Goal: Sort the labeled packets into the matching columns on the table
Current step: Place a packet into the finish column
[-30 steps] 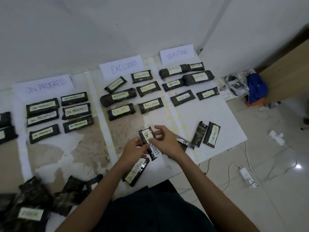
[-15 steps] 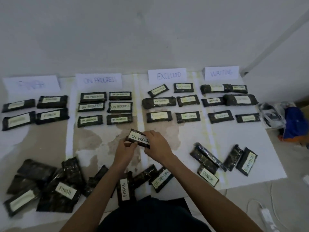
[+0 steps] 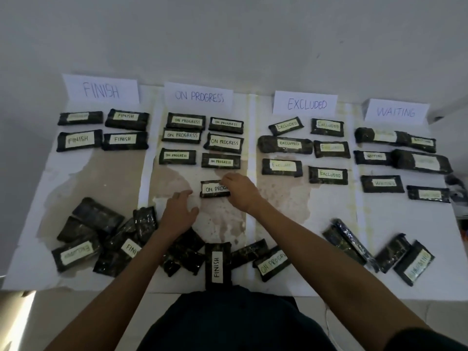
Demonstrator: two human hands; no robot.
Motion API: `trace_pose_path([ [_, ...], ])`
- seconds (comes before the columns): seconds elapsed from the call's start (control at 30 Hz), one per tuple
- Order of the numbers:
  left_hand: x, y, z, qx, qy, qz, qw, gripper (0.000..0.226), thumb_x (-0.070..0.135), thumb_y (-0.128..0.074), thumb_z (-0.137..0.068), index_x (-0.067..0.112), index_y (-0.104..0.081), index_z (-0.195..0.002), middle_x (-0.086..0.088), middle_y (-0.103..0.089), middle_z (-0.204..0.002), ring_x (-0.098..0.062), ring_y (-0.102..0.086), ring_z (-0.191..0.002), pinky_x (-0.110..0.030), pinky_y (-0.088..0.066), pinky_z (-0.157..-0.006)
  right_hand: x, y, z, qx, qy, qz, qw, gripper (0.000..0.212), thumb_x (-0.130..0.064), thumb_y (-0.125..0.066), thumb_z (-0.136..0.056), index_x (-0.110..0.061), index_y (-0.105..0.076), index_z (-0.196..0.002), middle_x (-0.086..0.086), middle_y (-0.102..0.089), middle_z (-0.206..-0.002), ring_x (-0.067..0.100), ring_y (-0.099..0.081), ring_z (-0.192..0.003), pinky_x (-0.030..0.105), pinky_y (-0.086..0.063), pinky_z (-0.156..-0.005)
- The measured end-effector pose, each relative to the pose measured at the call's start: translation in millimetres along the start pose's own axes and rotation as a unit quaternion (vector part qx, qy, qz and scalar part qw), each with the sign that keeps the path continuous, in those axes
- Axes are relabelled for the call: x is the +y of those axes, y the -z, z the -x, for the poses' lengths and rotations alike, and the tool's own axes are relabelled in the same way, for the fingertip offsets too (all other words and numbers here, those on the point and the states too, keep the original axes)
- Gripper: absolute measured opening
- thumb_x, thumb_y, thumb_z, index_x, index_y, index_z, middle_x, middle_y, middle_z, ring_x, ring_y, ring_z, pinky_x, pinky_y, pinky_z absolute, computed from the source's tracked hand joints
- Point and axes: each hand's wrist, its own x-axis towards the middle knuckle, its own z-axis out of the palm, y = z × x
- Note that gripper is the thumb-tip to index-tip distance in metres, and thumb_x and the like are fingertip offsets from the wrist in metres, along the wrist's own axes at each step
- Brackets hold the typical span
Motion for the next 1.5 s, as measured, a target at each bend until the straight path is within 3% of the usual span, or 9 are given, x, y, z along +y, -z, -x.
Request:
trace_pose_path([
  [0.17,0,-6,25,-0.007,-0.054,-0.025,0.998,0.043,0.019,-0.057,-0.087,0.013,-0.047,-0.129,-0.012,-0.046,-0.131,-0.030,-0.039,-0.122,-0.040,-0.036,-0.099,-15,9,34,-0.005,-0.045,-0.073,0.996,0.043,-0.004,-0.062,-0.077,-0.006,-0.059,-0.120,0.016,-0.057,-0.121,0.033,-0.051,-0.111,0.045,-0.047,-0.090],
  [0.3,-7,-16,48,0.003,-0.103,-0.055,0.993,0.041,0.014,-0.058,-0.084,0.013,-0.053,-0.124,-0.009,-0.053,-0.123,-0.027,-0.043,-0.116,-0.038,-0.040,-0.095,-45,2,75,-0.132,-0.147,-0.212,0.957,0.047,-0.027,-0.066,-0.083,-0.009,-0.056,-0.124,0.012,-0.056,-0.124,0.025,-0.053,-0.112,0.035,-0.048,-0.093],
  [0.43,-10,-24,63,0.021,-0.128,-0.045,0.991,0.037,0.009,-0.059,-0.081,0.013,-0.058,-0.118,-0.007,-0.056,-0.114,-0.025,-0.048,-0.108,-0.036,-0.043,-0.092,-67,-24,93,-0.198,-0.131,-0.047,0.970,0.074,-0.053,-0.073,-0.071,-0.008,-0.050,-0.124,0.016,-0.044,-0.123,0.033,-0.040,-0.115,0.042,-0.043,-0.092],
  [0.57,-9,-27,74,0.041,-0.133,-0.024,0.990,0.036,0.006,-0.058,-0.081,0.014,-0.058,-0.116,-0.005,-0.056,-0.114,-0.023,-0.047,-0.108,-0.032,-0.041,-0.091,-74,-32,94,-0.183,-0.120,-0.015,0.976,0.058,-0.046,-0.076,-0.070,-0.009,-0.056,-0.111,0.015,-0.048,-0.118,0.033,-0.041,-0.113,0.042,-0.040,-0.091],
  [0.7,-6,-29,83,0.048,-0.140,-0.020,0.989,0.034,0.009,-0.059,-0.083,0.015,-0.057,-0.117,-0.005,-0.056,-0.114,-0.023,-0.047,-0.107,-0.035,-0.044,-0.091,-69,-21,96,-0.201,-0.157,-0.171,0.952,0.042,-0.031,-0.082,-0.069,-0.015,-0.050,-0.091,0.004,-0.054,-0.091,0.022,-0.052,-0.085,0.028,-0.041,-0.063],
  [0.8,-1,-29,89,0.019,-0.131,-0.014,0.991,0.039,0.020,-0.059,-0.085,0.014,-0.054,-0.124,-0.005,-0.054,-0.119,-0.024,-0.047,-0.110,-0.030,-0.040,-0.089,-60,-6,99,-0.155,-0.204,-0.296,0.920,0.037,-0.025,-0.082,-0.070,-0.021,-0.046,-0.078,-0.003,-0.052,-0.084,0.015,-0.051,-0.076,0.023,-0.038,-0.056],
  [1.0,11,-31,92,-0.003,-0.148,-0.075,0.986,0.079,0.051,-0.065,-0.074,0.014,-0.036,-0.138,-0.006,-0.052,-0.121,-0.024,-0.049,-0.104,-0.034,-0.043,-0.085,-48,16,97,-0.067,-0.284,-0.503,0.814,0.038,-0.015,-0.079,-0.075,-0.007,-0.050,-0.099,0.022,-0.067,-0.099,0.031,-0.066,-0.075,0.046,-0.056,-0.071],
  [1.2,24,-18,85,0.034,-0.139,-0.083,0.986,0.078,0.039,-0.067,-0.071,0.008,-0.037,-0.136,-0.011,-0.050,-0.122,-0.026,-0.049,-0.104,-0.035,-0.045,-0.084,-55,23,85,-0.070,-0.273,-0.525,0.803,0.033,-0.019,-0.076,-0.079,-0.013,-0.052,-0.101,0.016,-0.068,-0.102,0.019,-0.068,-0.074,0.025,-0.055,-0.061],
  [1.5,-13,36,72,0.118,-0.131,-0.159,0.971,0.076,0.026,-0.077,-0.060,0.005,-0.048,-0.127,-0.014,-0.054,-0.122,-0.035,-0.046,-0.109,-0.047,-0.043,-0.093,-80,30,51,-0.113,-0.234,-0.491,0.832,0.036,-0.035,-0.065,-0.088,-0.018,-0.051,-0.116,0.004,-0.063,-0.097,0.022,-0.066,-0.086,0.035,-0.053,-0.076],
])
